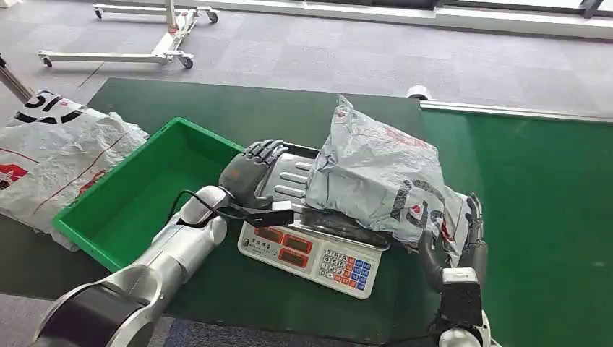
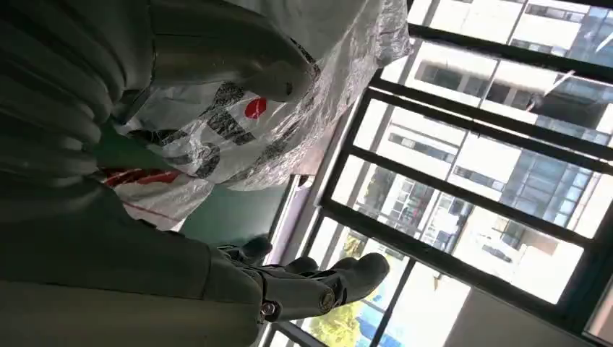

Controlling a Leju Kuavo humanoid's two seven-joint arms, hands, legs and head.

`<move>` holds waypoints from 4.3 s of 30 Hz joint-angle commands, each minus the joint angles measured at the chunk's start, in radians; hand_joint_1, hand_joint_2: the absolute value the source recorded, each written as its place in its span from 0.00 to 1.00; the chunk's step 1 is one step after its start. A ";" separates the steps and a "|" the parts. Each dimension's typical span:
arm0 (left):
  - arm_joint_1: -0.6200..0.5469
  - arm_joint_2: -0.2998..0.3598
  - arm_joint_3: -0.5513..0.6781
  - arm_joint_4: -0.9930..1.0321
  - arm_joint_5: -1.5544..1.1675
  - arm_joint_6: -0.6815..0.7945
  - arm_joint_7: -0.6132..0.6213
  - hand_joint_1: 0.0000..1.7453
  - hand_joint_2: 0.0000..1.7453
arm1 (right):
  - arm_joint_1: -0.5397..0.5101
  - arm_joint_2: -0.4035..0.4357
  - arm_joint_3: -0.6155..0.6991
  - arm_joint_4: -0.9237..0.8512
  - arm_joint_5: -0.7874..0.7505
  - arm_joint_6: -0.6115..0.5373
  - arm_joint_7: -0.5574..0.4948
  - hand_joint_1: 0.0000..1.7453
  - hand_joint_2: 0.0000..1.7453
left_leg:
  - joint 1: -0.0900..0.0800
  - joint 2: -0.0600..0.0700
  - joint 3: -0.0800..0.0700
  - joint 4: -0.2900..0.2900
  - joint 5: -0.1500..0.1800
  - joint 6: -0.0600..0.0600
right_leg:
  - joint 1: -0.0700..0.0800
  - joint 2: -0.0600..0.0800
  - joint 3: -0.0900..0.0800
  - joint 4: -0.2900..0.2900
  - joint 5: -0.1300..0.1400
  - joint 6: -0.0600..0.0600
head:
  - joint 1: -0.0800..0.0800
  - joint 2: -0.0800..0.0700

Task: Moved the parcel from conveyor to table for the left to box.

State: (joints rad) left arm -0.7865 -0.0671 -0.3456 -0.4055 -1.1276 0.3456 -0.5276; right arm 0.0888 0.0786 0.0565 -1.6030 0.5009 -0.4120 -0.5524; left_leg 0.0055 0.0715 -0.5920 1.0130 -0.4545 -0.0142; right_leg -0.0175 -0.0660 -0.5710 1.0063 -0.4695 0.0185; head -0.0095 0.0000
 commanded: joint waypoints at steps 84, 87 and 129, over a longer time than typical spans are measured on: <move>-0.250 -0.211 -0.316 0.119 -0.045 -0.212 -0.002 0.00 1.00 | -0.098 0.058 0.148 0.359 -0.219 0.041 -0.084 0.00 1.00 | 0.001 -0.009 -0.009 0.002 0.005 0.003 | 0.001 -0.003 -0.006 0.000 0.003 0.001 | 0.000 0.000; -0.250 -0.211 -0.316 0.119 -0.045 -0.212 -0.002 0.00 1.00 | -0.098 0.058 0.148 0.359 -0.219 0.041 -0.084 0.00 1.00 | 0.001 -0.011 -0.009 0.001 0.006 0.003 | 0.001 0.000 -0.006 -0.001 0.004 0.000 | 0.000 0.000; -0.237 -0.178 -0.450 0.171 -0.096 -0.285 0.080 0.00 1.00 | -0.111 0.049 0.174 0.389 -0.241 0.050 -0.085 0.00 1.00 | 0.001 -0.010 -0.007 0.000 0.006 0.003 | 0.001 0.001 -0.004 -0.002 0.004 0.000 | 0.000 0.000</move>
State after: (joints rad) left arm -1.0079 -0.2811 -0.6131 -0.3311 -1.1906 0.1075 -0.5004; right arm 0.0034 0.1526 0.1846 -1.2775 0.2670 -0.3586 -0.6439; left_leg 0.0055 0.0641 -0.6015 1.0149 -0.4490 -0.0118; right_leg -0.0169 -0.0735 -0.5770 1.0071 -0.4670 0.0202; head -0.0095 0.0000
